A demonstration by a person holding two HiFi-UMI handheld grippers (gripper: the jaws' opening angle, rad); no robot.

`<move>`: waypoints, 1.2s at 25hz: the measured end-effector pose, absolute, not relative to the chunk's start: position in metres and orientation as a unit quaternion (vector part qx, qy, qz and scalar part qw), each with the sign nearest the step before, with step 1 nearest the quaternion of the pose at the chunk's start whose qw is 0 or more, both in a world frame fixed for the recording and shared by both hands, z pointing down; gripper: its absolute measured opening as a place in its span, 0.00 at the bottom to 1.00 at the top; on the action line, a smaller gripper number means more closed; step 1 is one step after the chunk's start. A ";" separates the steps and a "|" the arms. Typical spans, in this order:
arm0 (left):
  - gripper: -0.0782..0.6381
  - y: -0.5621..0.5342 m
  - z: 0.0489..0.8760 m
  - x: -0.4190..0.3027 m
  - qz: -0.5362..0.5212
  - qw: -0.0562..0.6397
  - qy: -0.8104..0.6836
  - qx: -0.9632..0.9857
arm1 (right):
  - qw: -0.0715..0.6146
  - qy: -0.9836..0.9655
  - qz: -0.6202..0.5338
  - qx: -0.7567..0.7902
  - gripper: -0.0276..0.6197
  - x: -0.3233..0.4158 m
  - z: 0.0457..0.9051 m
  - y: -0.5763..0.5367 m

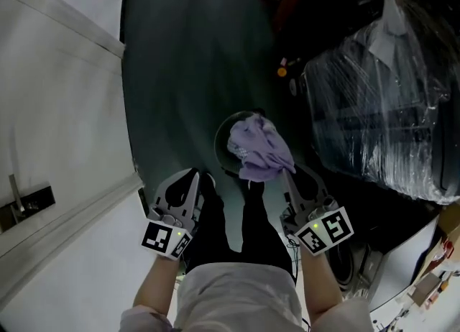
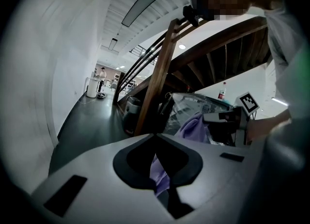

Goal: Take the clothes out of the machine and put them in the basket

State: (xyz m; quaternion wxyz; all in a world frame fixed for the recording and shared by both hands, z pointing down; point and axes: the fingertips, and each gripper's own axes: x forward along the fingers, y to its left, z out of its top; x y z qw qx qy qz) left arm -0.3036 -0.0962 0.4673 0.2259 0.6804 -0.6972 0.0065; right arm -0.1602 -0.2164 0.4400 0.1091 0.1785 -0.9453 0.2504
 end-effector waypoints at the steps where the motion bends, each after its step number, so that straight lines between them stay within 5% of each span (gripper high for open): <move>1: 0.14 -0.096 0.476 -0.304 0.011 0.229 -0.696 0.680 | 0.113 -0.944 0.254 0.179 0.10 -0.160 0.450 -0.216; 30: 0.14 -0.083 0.740 -0.276 0.122 0.336 -0.650 0.670 | 0.298 -0.887 0.302 0.183 0.10 -0.154 0.763 -0.196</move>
